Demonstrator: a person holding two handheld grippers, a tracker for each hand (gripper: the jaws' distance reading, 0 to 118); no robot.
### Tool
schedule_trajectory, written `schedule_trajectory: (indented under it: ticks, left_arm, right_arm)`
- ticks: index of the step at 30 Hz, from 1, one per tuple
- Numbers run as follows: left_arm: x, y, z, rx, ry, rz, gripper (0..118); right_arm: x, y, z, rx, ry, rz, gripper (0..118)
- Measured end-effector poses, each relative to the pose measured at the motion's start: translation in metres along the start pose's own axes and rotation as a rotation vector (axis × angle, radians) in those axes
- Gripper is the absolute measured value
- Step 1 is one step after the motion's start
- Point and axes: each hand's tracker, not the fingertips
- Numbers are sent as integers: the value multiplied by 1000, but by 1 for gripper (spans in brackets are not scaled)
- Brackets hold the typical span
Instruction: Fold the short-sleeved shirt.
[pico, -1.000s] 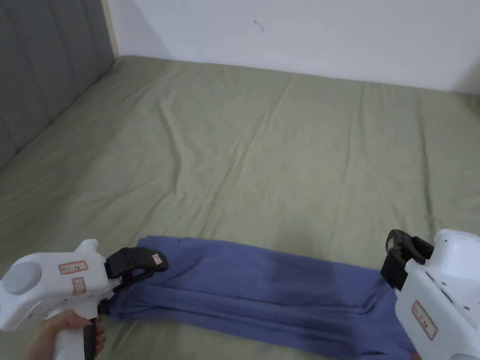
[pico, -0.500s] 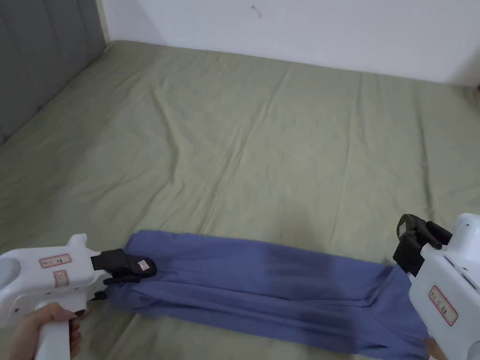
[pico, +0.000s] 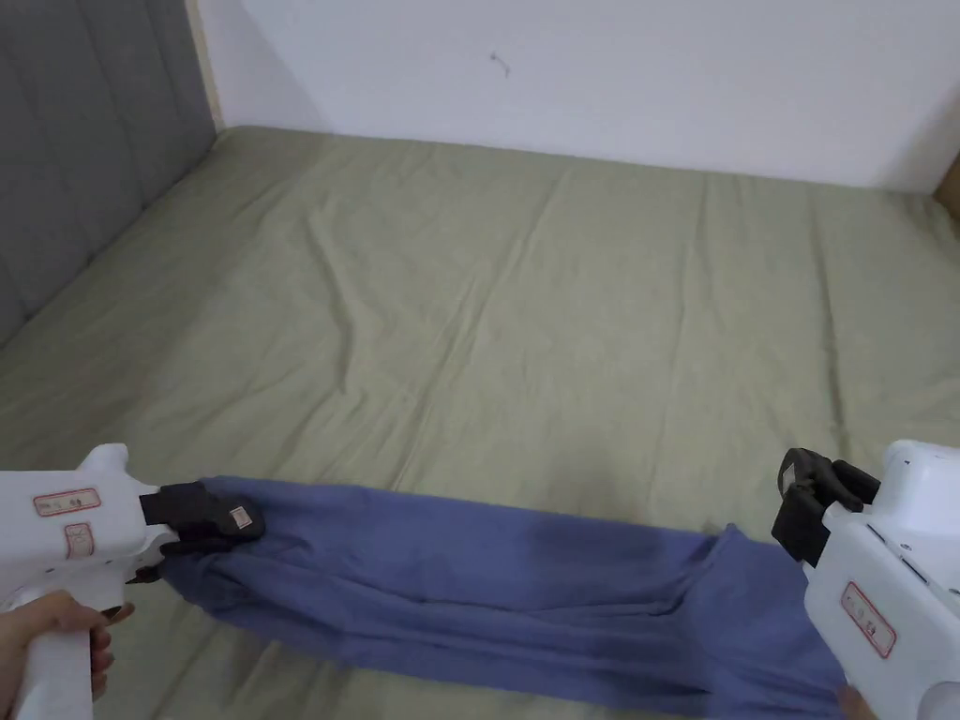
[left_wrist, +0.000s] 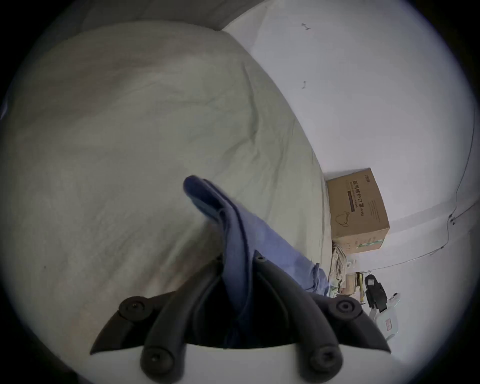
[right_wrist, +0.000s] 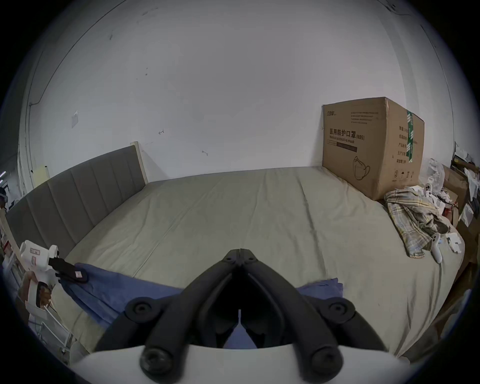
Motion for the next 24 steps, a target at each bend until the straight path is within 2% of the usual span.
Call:
schedule_trajectory:
  ticks: [5, 9, 13, 18, 19, 20, 22, 24]
  left_arm:
    - [79, -13, 8, 42, 16, -195, 9]
    - [156, -48, -8, 45, 71, -432, 9]
    - [217, -102, -51, -6, 114, -695, 9]
    - [242, -157, -122, -143, 106, -836, 10]
    - [244, -167, -137, -164, 92, -855, 14]
    - [243, -176, -149, -175, 99, -877, 24]
    - [237, -191, -173, -200, 130, -878, 65]
    - [231, -197, -189, -246, 168, -863, 88]
  right_arm:
    - [15, 2, 10, 18, -2, -27, 1]
    - [26, 3, 17, 23, -5, -22, 1]
    - [44, 3, 21, -4, 20, -64, 1]
    - [63, 2, 33, 21, -6, -76, 1]
    - [67, 2, 35, 23, -15, -75, 1]
    - [71, 2, 36, 23, -16, -76, 1]
    - [80, 2, 39, 16, -23, -85, 1]
    - [86, 0, 41, 12, -34, -93, 1]
